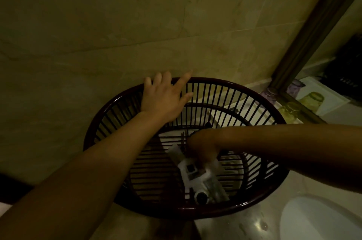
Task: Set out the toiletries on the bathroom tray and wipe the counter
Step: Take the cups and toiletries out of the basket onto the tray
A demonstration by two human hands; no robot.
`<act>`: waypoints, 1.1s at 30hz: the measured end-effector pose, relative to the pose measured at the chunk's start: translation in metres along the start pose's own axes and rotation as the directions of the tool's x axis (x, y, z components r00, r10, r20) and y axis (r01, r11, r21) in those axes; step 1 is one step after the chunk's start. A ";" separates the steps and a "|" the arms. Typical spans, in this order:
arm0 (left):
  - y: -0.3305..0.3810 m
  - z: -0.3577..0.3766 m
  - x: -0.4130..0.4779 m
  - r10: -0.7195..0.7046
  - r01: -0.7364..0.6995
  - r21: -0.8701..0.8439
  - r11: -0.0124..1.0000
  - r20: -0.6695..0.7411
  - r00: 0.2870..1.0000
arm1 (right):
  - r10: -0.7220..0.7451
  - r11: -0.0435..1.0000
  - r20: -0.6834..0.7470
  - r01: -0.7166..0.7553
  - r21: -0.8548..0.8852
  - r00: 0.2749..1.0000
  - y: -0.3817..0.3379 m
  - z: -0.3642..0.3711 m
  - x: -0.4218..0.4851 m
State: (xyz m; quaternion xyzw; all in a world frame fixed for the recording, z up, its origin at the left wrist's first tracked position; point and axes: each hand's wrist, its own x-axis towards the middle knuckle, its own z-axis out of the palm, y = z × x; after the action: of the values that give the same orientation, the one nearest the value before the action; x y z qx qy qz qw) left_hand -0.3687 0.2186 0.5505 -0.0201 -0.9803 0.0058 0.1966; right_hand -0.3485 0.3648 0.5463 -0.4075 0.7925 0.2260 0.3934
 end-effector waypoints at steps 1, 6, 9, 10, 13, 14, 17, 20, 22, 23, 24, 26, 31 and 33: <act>0.000 0.000 0.000 -0.005 0.005 -0.001 1.000 0.004 1.000 | -0.021 1.000 -0.112 0.022 0.010 0.994 0.002 -0.011 -0.017; -0.002 -0.002 -0.001 -0.006 0.005 0.008 1.000 0.052 0.999 | 0.203 0.845 -0.633 0.192 0.498 0.747 0.044 -0.031 -0.120; -0.001 -0.003 0.000 -0.012 0.012 0.008 1.000 0.028 1.000 | 0.467 0.635 -0.723 0.376 0.675 0.509 0.084 -0.026 -0.164; -0.001 -0.003 0.000 -0.012 0.012 0.004 1.000 0.022 1.000 | 0.547 0.579 -0.711 0.413 0.703 0.442 0.098 -0.021 -0.172; -0.003 -0.001 -0.002 -0.006 0.006 -0.008 1.000 0.005 1.000 | 0.741 0.438 -0.578 0.406 0.802 0.343 0.144 0.003 -0.168; -0.004 0.000 -0.002 -0.004 0.004 -0.004 1.000 -0.008 1.000 | 0.772 0.403 -0.529 0.372 0.836 0.353 0.157 0.013 -0.159; -0.003 0.001 -0.002 0.004 -0.003 0.018 1.000 -0.030 1.000 | 0.806 0.337 -0.416 0.251 0.907 0.420 0.185 0.046 -0.120; -0.003 0.002 -0.001 0.004 -0.003 0.027 1.000 -0.036 0.999 | 0.786 0.297 -0.328 0.146 0.944 0.525 0.197 0.076 -0.074; -0.003 0.002 -0.001 0.000 0.001 0.024 1.000 -0.030 1.000 | 0.770 0.294 -0.282 0.074 0.953 0.573 0.198 0.091 -0.047; -0.003 0.002 -0.001 -0.002 0.003 0.025 1.000 -0.028 1.000 | 0.771 0.283 -0.265 0.061 0.957 0.580 0.197 0.098 -0.036; -0.003 0.002 -0.001 -0.003 0.004 0.027 1.000 -0.027 1.000 | 0.774 0.260 -0.245 0.060 0.964 0.584 0.197 0.105 -0.025; -0.002 0.002 -0.001 -0.001 0.002 0.028 1.000 -0.028 1.000 | 0.787 0.206 -0.207 0.067 0.976 0.581 0.198 0.118 -0.008; -0.003 0.003 -0.001 0.018 -0.016 0.037 0.999 -0.061 0.998 | 0.798 0.207 -0.167 -0.002 0.978 0.579 0.206 0.134 0.007; -0.004 0.005 -0.001 0.024 -0.020 0.048 0.999 -0.078 0.997 | 0.800 0.209 -0.138 -0.055 0.976 0.584 0.210 0.139 0.009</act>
State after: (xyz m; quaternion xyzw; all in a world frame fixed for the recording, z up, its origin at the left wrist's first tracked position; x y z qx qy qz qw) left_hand -0.3698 0.2147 0.5460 -0.0264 -0.9711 0.0303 0.2353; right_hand -0.4633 0.5741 0.4653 0.0969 0.9366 -0.2954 0.1618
